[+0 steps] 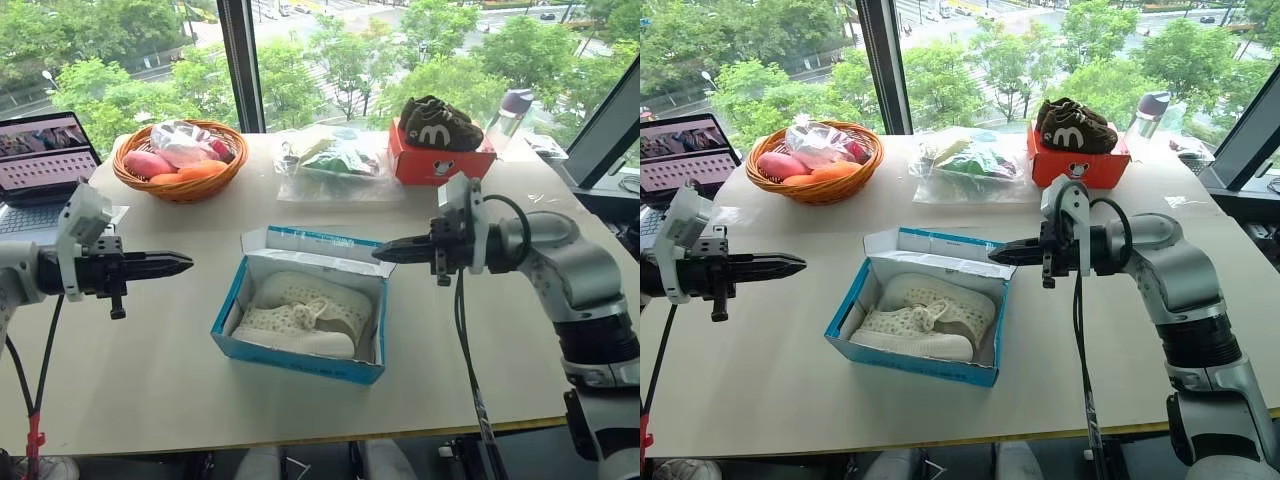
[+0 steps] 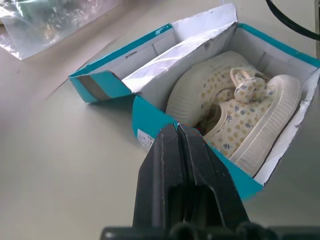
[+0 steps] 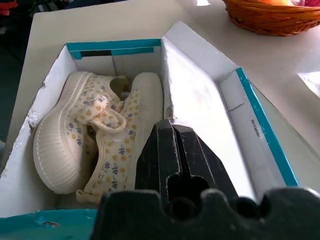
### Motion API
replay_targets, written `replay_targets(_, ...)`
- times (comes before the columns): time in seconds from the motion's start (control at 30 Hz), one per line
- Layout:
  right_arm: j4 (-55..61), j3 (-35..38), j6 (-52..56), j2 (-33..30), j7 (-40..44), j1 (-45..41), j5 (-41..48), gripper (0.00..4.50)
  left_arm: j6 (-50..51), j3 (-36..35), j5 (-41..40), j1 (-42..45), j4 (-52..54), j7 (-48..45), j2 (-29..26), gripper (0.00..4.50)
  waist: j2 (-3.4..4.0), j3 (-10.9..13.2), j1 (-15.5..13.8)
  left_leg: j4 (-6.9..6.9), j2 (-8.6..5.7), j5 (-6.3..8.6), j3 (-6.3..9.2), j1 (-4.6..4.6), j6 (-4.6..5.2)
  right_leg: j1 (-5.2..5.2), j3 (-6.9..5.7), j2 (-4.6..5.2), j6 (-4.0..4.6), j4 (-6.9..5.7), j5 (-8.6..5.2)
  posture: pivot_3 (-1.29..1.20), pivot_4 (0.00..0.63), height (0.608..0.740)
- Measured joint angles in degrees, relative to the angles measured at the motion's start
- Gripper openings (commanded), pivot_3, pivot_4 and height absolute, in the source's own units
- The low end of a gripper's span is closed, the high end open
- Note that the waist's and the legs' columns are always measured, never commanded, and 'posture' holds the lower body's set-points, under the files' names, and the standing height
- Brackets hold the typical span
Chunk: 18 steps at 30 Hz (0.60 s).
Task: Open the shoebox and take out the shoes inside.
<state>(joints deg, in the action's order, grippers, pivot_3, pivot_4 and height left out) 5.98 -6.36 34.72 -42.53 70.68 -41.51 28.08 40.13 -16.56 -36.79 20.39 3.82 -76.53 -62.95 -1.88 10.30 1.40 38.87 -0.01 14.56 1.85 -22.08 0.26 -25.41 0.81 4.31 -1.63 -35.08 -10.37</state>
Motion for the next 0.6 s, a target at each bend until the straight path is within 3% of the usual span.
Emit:
replay_targets(0.27, 1.1, -9.2, -13.8, 2.6, 0.3, -0.2, -11.6, 0.00, 1.0, 2.7, -1.0, 1.8, 1.9, -5.4, -5.4, 4.27, 0.01, 0.0, 0.1, 0.01, 0.04, -0.01, -0.01, 0.04, -0.02, 0.01, 0.00, -0.07, 0.01, -0.03, -0.01, 0.00, 0.150, 0.740)
replay_targets(0.6, -0.4, -11.9, -18.4, 5.3, 5.6, -2.9, -13.2, 0.00, -2.8, 3.2, 0.0, -2.2, 5.1, -7.4, -6.5, 4.40, 0.03, 0.0, 0.0, 0.00, 0.01, -0.01, 0.00, -0.02, -0.01, -0.04, 0.01, -0.03, 0.05, -0.03, 0.00, 0.00, 0.150, 0.740)
